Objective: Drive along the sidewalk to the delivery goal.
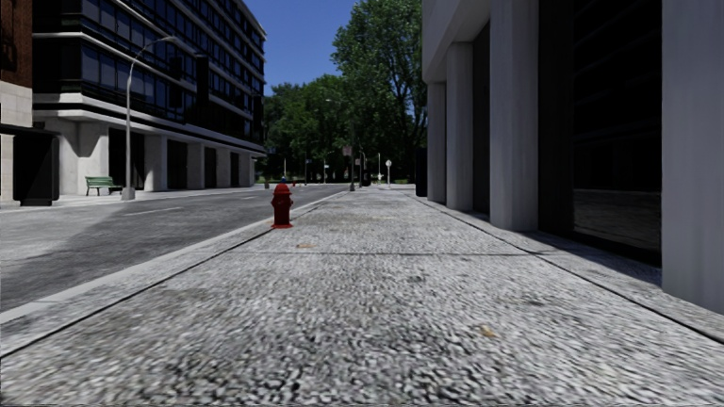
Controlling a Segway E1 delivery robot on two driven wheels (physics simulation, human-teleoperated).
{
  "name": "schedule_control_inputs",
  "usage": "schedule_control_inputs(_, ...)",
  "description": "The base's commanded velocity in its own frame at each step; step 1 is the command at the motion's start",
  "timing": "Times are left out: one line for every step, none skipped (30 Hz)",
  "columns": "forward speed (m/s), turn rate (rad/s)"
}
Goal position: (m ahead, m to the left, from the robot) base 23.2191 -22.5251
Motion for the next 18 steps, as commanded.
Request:
schedule_control_inputs(2.0,-0.28)
schedule_control_inputs(2.0,-0.28)
schedule_control_inputs(2.0,-0.28)
schedule_control_inputs(2.0,-0.28)
schedule_control_inputs(2.0,-0.28)
schedule_control_inputs(2.0,-0.29)
schedule_control_inputs(2.0,-0.29)
schedule_control_inputs(2.0,-0.29)
schedule_control_inputs(2.0,-0.29)
schedule_control_inputs(2.0,-0.29)
schedule_control_inputs(2.0,-0.29)
schedule_control_inputs(2.0,-0.29)
schedule_control_inputs(2.0,-0.29)
schedule_control_inputs(2.0,-0.29)
schedule_control_inputs(2.0,-0.29)
schedule_control_inputs(2.0,-0.29)
schedule_control_inputs(2.0,0.0)
schedule_control_inputs(2.0,0.0)
